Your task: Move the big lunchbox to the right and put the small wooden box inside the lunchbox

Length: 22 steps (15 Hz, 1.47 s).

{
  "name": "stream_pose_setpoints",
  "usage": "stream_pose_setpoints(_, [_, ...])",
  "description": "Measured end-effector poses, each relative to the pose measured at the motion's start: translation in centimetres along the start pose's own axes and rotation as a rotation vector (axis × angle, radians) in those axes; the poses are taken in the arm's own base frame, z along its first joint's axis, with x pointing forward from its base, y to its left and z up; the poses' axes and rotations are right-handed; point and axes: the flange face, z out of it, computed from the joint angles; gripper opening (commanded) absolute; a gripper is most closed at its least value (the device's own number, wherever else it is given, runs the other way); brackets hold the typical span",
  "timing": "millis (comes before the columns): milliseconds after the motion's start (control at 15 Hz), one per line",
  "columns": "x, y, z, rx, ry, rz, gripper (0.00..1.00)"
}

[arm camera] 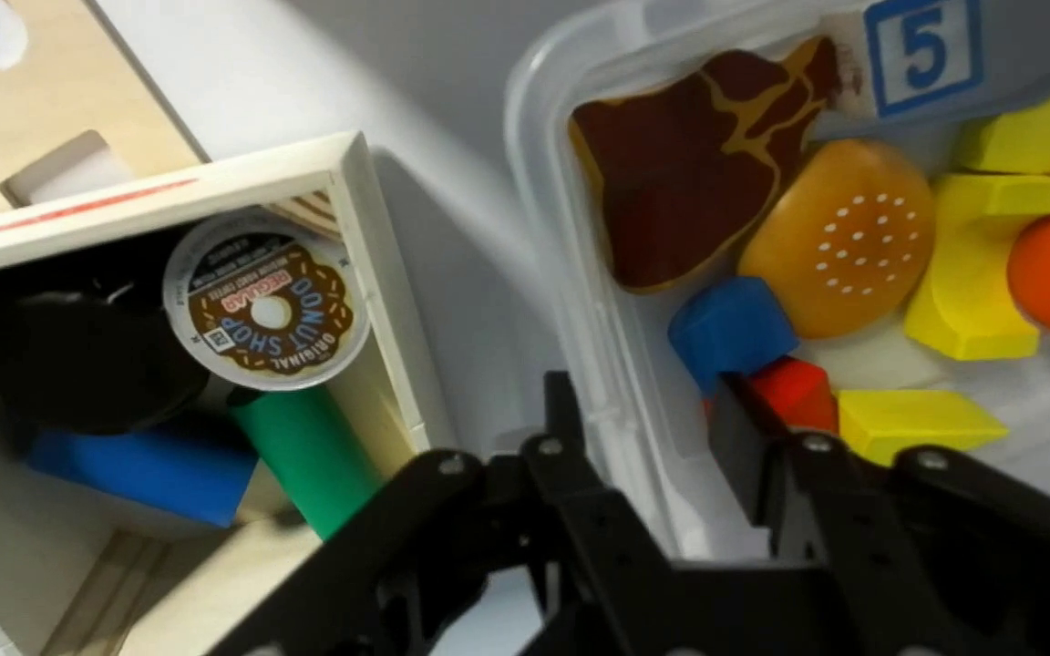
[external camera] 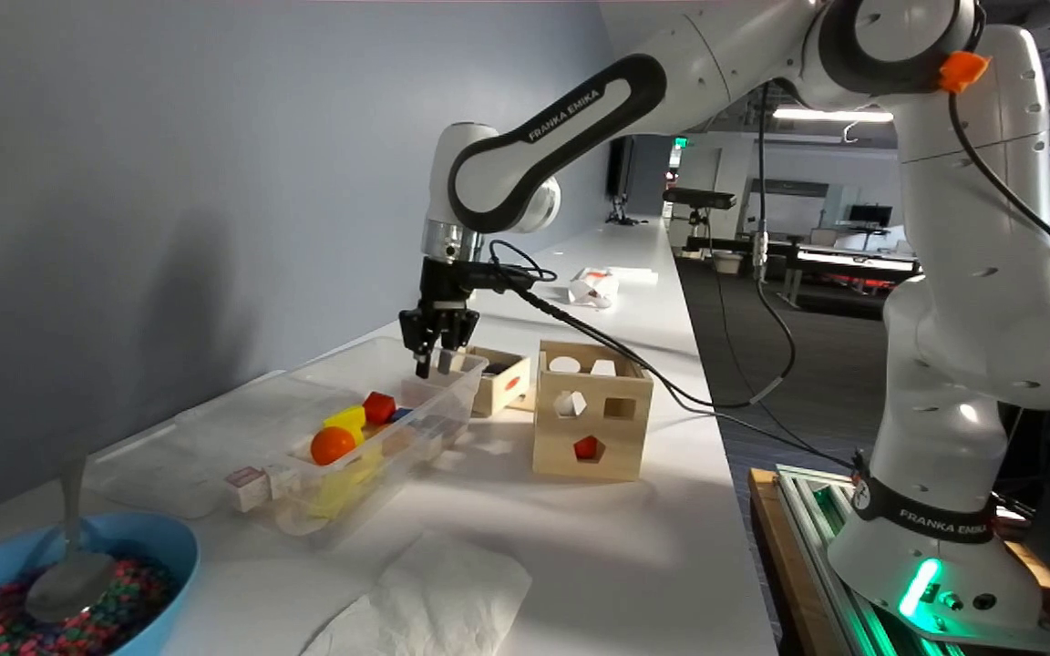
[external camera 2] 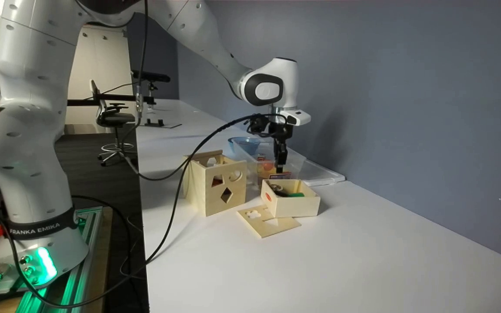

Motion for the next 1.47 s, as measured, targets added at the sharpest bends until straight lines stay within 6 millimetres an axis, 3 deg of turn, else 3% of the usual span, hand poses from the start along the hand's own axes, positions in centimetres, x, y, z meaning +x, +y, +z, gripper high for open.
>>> stream_pose_setpoints(133, [0.1, 0.1, -0.1, 0.000, 0.002, 0.005, 0.01])
stream_pose_setpoints(400, [0.0, 0.2, -0.7, 0.005, -0.013, 0.022, 0.02])
stream_pose_setpoints(733, [-0.2, 1.5, -5.0, 0.075, -0.048, 0.088, 0.02])
stream_pose_setpoints(867, [0.7, 3.2, -7.3, 0.127, -0.023, 0.150, 0.02])
stream_pose_setpoints(1133, [3.2, 8.4, -11.2, 0.180, 0.049, 0.243, 0.02])
stream_pose_setpoints(1467, [4.6, 13.4, -12.9, 0.162, 0.104, 0.148, 0.02])
